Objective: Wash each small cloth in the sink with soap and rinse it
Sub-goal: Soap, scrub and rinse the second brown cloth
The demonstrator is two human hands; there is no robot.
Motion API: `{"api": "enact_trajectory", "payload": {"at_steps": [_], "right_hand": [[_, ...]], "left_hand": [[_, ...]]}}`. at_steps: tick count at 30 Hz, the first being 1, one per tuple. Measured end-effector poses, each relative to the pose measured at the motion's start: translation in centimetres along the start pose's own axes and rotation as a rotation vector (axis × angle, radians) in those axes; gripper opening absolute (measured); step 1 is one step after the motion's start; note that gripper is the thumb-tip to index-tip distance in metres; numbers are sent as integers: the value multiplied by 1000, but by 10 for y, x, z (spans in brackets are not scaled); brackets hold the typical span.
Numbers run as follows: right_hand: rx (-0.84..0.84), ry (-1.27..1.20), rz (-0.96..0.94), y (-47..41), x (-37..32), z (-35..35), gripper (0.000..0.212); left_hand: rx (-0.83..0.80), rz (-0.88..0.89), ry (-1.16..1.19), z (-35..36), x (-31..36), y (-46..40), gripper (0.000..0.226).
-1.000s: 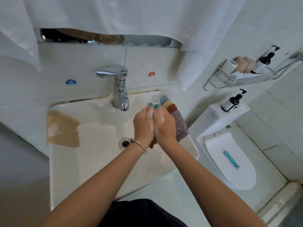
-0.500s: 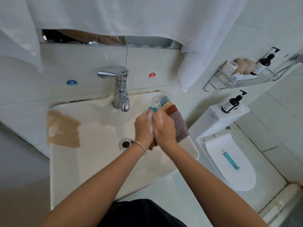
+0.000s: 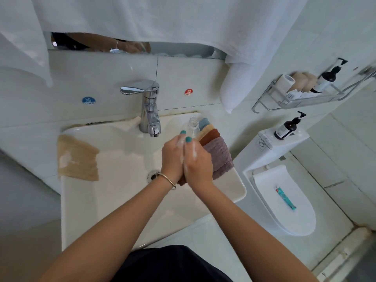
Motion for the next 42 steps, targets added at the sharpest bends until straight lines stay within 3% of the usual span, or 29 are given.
{"api": "enact_trajectory", "payload": {"at_steps": [3,5,8,11,17,20,23,25,29,32,36,42], "right_hand": [[2,-90,173,-20,13,-15,41],[53,-196,190,-29,22,-26,38],[-31,-270,118,-33,23,-45,24],[-179,-63,43,-35,24,-54,14],[-14,48,-26,2,6,-17,28],[28,120,-143,15,-6,-6,39],[113,-1,42,-16,-3,-16,45],[105,-118,129,-20,0,-17,42],[-7,-43,-19,-1,-5,-8,38],[17,22,112,-24,9,-12,36],[-18,6,-75,3,-5,-1,37],[-1,29,39,-14,10,-4,39]], "left_hand": [[-121,48,-5,-1,3,17,41],[-122,63,-18,-11,2,13,40],[-13,99,-61,-30,-3,-3,47],[31,114,-151,-35,-7,-3,44],[255,-51,-106,-12,-11,-9,40],[183,-79,-9,-1,-12,-1,41],[59,-55,-39,11,-6,27,40],[81,-20,-56,12,2,21,39],[136,-29,-96,6,11,-3,35],[90,-16,-106,15,7,17,38],[138,-80,-79,2,2,-5,44],[72,-46,-83,7,-4,14,37]]}}
Point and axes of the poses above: each hand's wrist, its own y-axis away from the middle knuckle, its own z-axis out of the palm, x = y × z, the point moved 2 cm from there along -y, towards the middle knuckle, and after that the axes turned 3 degrees about x, right-handed, at the moved point
